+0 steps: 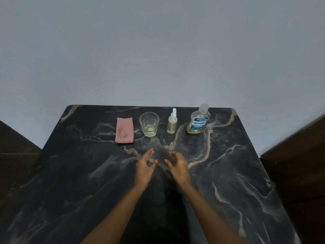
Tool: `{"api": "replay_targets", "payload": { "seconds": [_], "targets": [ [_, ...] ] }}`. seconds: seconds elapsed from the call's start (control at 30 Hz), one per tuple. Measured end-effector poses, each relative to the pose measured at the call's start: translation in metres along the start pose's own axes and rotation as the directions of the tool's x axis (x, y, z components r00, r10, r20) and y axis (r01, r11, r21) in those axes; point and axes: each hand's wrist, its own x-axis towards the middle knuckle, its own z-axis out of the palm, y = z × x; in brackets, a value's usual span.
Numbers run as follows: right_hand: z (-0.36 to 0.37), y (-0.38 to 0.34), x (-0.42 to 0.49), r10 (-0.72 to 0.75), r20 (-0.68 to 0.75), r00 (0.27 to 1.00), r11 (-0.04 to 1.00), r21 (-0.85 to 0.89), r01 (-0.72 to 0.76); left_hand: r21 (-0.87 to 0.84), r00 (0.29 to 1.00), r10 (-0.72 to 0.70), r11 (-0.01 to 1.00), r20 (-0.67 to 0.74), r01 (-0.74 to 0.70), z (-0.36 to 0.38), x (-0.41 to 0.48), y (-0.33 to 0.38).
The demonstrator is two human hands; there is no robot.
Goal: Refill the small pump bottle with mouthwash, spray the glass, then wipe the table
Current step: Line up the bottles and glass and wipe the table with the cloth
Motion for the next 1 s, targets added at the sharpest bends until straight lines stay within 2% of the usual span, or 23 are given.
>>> {"api": "replay_targets", "payload": {
  "seconds": [0.27,0.53,0.77,1.0],
  "targets": [
    [0.053,-0.030,0.025,-0.027,0.104,0.994,0.999,-0.020,0.030,-0.020,0.993,-0.005,1.000,-0.114,0.002,-0.052,0.035,-0.008],
    [0.098,-0.054,0.063,0.049,0.181,0.982,0.999,-0.031,-0.044,0.034,0.975,0.013,0.999,-0.221,-0.006,-0.100,0.089,-0.013],
    [0.135,-0.059,0.090,0.091,0.195,0.977,0.996,-0.010,-0.090,0.139,0.976,0.017,0.990,-0.215,0.014,-0.120,0.141,-0.019],
    [0.157,-0.064,0.103,0.105,0.141,0.984,0.994,-0.029,-0.102,0.288,0.998,0.026,0.958,-0.056,-0.009,-0.126,0.173,-0.030]
  ]
}}
